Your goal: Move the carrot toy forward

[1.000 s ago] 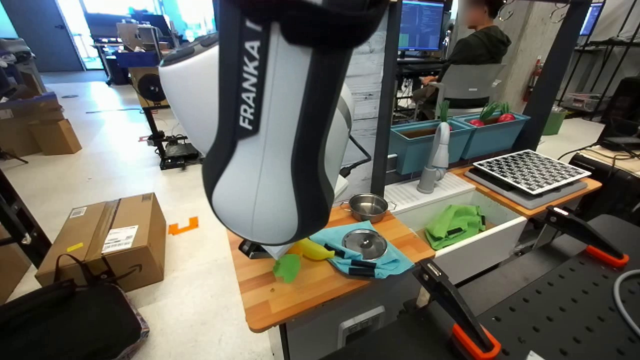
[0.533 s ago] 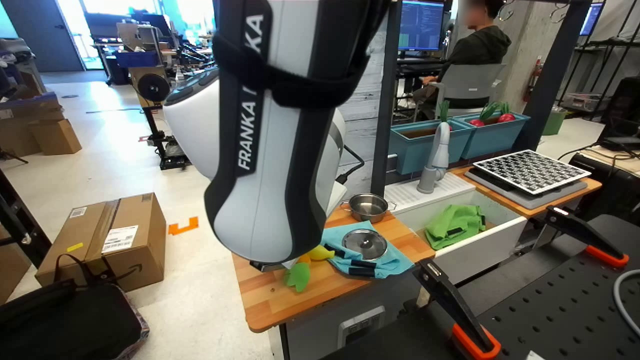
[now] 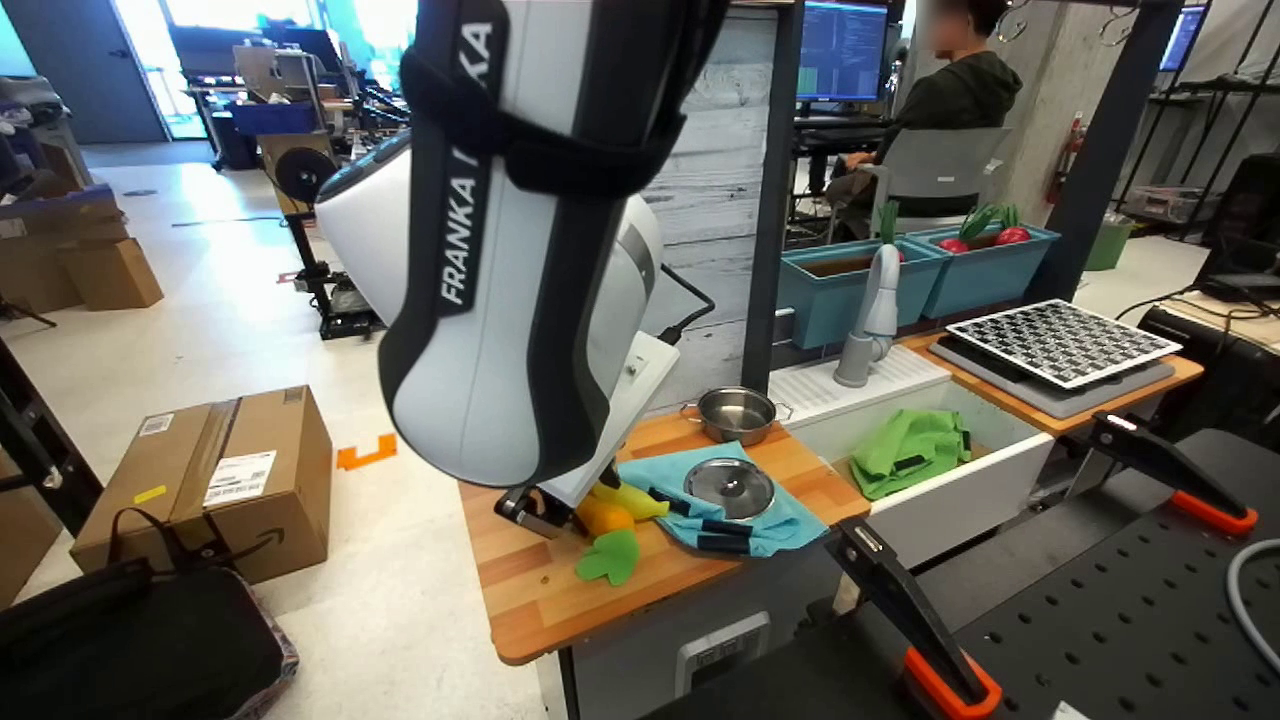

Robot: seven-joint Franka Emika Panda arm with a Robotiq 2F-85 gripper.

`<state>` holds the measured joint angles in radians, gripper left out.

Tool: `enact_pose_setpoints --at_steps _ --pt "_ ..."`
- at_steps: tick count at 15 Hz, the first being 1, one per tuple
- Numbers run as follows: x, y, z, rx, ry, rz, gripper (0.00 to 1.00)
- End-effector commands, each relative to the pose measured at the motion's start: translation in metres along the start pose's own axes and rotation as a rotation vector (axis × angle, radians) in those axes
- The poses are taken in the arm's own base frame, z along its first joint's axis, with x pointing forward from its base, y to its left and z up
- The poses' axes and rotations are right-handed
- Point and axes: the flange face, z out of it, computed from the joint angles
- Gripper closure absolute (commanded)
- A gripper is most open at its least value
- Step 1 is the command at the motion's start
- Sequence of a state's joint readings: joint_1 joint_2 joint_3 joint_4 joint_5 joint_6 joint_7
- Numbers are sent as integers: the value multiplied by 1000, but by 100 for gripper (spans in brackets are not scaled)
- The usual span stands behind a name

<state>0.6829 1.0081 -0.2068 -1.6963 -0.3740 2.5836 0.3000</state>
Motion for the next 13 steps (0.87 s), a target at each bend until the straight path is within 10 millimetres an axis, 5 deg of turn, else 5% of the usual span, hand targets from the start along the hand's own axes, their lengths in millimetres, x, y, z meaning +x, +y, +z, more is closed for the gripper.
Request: enact_pose_setpoints --at_steps 1,3,8,9,13 --pt "6 8 -9 32 -29 -35 13" --pt "4 13 -24 58 -9 -53 1" --pt "-13 43 -80 114 57 -116 0" --pt "7 27 -52 88 43 -72 0" --pt "-6 45 -79 106 55 -88 0"
